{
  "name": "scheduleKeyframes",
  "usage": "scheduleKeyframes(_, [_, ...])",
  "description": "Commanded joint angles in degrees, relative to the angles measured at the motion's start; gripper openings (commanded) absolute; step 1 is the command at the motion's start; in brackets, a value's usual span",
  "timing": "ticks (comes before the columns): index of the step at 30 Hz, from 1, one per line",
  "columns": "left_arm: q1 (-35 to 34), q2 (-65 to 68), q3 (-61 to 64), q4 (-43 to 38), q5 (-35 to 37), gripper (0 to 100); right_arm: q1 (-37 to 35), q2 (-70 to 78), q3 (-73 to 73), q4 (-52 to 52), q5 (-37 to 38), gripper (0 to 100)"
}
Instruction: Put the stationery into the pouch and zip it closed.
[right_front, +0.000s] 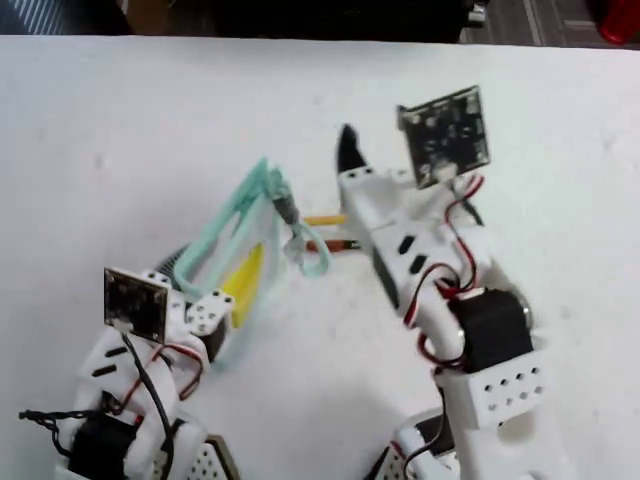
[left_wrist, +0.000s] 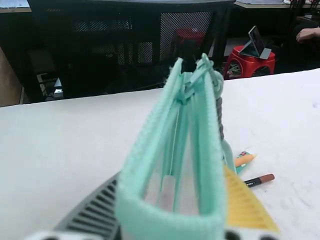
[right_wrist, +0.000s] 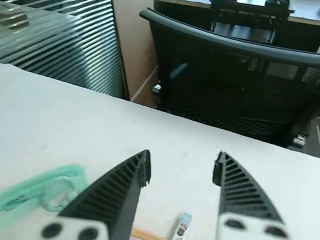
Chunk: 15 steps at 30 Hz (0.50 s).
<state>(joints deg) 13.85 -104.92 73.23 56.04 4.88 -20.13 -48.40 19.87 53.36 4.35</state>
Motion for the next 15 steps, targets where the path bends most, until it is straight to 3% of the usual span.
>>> scheduleKeyframes(1, [0.0,0.5,-0.4,-1.4,0.3,21,4.4,-0.8,-1.8,2.1,-0.1,19.7])
scheduleKeyframes(10, [-3.0,0.5,-0.4,-1.7,0.4,21,7.4,-0.8,16.2,-1.6,17.6,19.7])
scheduleKeyframes(15, [-3.0,0.5,-0.4,-1.7,0.4,21,7.0,-0.7,24.7,-2.2,23.2,18.0])
